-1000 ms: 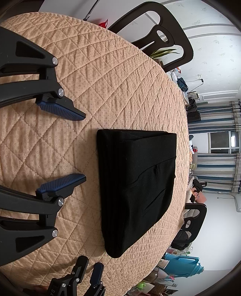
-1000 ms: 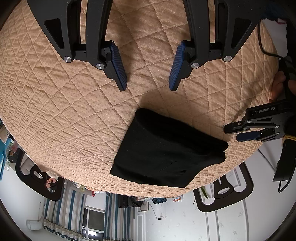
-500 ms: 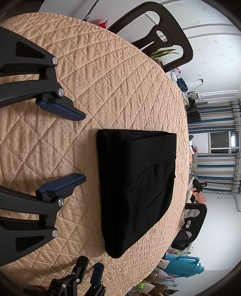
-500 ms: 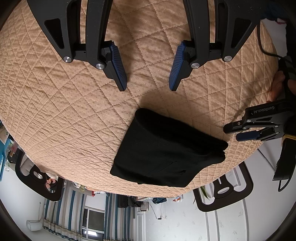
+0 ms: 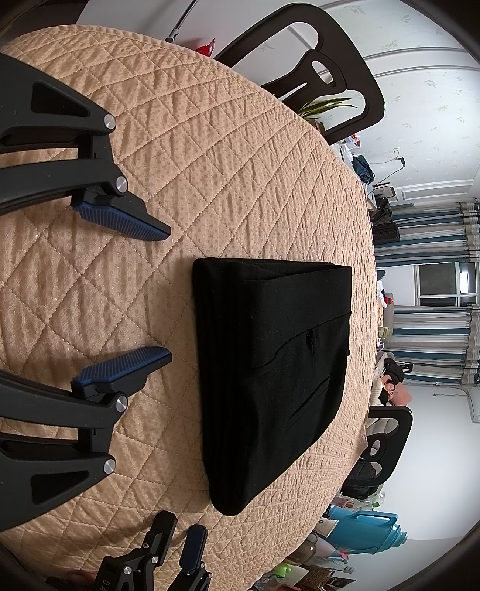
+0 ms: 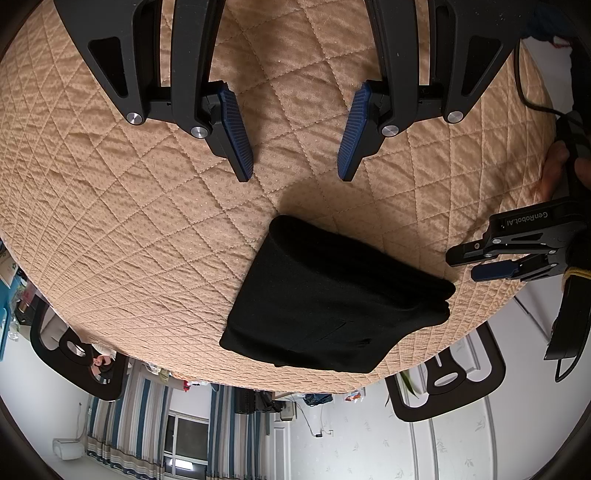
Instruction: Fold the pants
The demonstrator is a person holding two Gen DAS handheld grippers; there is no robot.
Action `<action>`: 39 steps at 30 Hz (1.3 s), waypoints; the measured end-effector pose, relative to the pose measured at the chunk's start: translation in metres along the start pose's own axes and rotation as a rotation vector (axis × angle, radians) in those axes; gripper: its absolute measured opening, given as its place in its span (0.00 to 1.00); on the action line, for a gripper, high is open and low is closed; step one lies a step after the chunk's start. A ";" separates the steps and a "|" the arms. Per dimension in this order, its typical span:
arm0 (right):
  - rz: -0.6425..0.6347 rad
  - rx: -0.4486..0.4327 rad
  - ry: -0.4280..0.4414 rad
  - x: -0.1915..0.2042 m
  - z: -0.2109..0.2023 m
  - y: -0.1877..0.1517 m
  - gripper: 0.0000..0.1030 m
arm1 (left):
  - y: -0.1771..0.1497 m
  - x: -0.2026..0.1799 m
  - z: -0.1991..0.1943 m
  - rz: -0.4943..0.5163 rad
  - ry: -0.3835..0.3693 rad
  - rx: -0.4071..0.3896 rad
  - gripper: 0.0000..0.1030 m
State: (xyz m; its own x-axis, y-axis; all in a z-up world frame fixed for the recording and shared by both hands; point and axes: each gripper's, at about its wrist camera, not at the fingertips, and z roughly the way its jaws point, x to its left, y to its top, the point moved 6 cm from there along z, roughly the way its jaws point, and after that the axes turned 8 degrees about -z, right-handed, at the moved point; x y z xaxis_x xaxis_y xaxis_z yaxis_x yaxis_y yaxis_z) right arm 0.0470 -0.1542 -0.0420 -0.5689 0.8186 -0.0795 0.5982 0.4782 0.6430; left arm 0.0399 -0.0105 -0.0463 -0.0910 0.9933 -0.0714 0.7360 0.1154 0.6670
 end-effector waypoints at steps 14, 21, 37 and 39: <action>0.000 0.000 0.000 0.000 0.000 0.000 0.47 | 0.000 0.000 0.000 0.000 0.000 0.001 0.61; 0.000 0.000 0.000 0.000 0.000 0.000 0.47 | 0.000 0.000 0.000 0.001 0.002 0.000 0.61; 0.000 0.000 0.000 0.000 0.000 0.000 0.47 | -0.001 0.003 0.001 -0.005 0.002 0.004 0.62; 0.000 0.000 0.000 0.000 0.000 0.000 0.47 | -0.001 0.003 0.002 -0.005 0.002 0.005 0.62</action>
State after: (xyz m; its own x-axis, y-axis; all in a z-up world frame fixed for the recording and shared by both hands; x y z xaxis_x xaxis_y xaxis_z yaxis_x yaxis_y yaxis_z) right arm 0.0469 -0.1540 -0.0421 -0.5690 0.8185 -0.0791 0.5983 0.4780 0.6431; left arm 0.0398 -0.0081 -0.0487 -0.0963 0.9926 -0.0735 0.7389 0.1208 0.6629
